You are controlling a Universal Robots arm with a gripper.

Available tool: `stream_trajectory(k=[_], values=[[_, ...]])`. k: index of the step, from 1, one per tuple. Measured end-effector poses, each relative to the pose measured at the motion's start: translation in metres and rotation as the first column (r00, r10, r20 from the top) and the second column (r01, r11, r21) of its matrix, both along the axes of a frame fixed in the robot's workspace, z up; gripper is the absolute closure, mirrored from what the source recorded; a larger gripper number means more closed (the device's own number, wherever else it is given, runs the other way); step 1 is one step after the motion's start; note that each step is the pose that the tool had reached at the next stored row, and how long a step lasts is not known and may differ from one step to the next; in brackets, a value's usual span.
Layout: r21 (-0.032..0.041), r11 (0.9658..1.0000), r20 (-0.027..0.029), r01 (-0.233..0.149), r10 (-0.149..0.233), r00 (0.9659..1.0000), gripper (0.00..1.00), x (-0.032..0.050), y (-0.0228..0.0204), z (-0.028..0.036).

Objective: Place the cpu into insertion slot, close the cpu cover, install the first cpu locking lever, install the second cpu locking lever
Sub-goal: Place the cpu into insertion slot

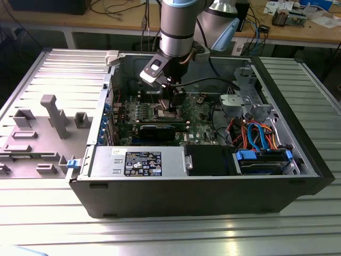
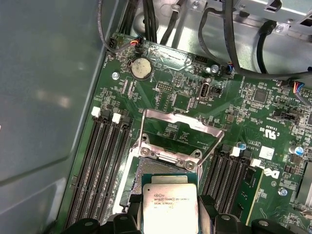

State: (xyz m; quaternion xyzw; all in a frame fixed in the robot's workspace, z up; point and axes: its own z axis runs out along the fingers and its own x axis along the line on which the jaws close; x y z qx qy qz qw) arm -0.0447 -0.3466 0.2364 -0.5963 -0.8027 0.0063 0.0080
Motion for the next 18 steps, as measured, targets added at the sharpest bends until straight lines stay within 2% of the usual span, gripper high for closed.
stream_trajectory(k=[18], values=[[0.0, 0.9999, 0.0, 0.017, -0.017, 0.9999, 0.45, -0.0001, 0.0, 0.0]])
